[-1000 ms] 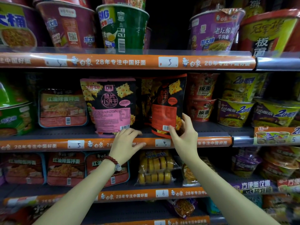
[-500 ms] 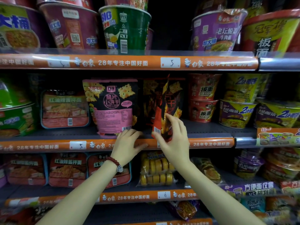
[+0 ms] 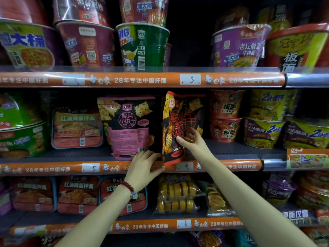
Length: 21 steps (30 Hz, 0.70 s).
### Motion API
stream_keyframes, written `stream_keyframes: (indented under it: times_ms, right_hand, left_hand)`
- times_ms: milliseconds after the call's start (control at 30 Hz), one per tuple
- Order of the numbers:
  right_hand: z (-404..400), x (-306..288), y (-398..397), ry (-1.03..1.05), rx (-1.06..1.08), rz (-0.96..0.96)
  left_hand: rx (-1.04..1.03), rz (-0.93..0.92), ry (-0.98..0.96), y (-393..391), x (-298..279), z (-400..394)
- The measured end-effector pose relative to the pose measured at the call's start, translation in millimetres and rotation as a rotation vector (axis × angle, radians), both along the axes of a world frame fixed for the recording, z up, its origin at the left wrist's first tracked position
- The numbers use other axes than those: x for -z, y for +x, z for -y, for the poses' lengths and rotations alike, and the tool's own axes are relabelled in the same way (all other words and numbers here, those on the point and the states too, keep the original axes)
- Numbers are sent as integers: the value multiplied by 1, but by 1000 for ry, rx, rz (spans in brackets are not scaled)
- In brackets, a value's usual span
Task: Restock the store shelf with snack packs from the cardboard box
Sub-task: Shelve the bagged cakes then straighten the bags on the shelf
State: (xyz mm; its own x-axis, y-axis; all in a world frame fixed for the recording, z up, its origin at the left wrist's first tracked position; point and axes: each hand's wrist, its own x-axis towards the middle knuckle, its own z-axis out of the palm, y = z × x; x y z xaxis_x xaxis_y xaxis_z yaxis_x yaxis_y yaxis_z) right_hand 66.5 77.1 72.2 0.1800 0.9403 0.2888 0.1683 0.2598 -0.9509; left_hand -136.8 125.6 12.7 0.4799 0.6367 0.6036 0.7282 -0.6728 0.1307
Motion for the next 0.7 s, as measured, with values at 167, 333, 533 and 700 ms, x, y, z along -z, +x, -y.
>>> stream_keyframes:
  times_ms: [167, 333, 533, 700]
  right_hand:
    - [-14, -6, 2, -87, -65, 32]
    - [-15, -1, -4, -32, -61, 100]
    - [1, 6, -2, 48, 125, 90]
    - [19, 11, 16, 137, 484, 140]
  left_hand:
    - [-3, 7, 14, 0, 0, 1]
    - [4, 15, -22, 0, 0, 1]
    - [-1, -4, -27, 0, 0, 0]
    - [30, 8, -26, 0, 3, -4]
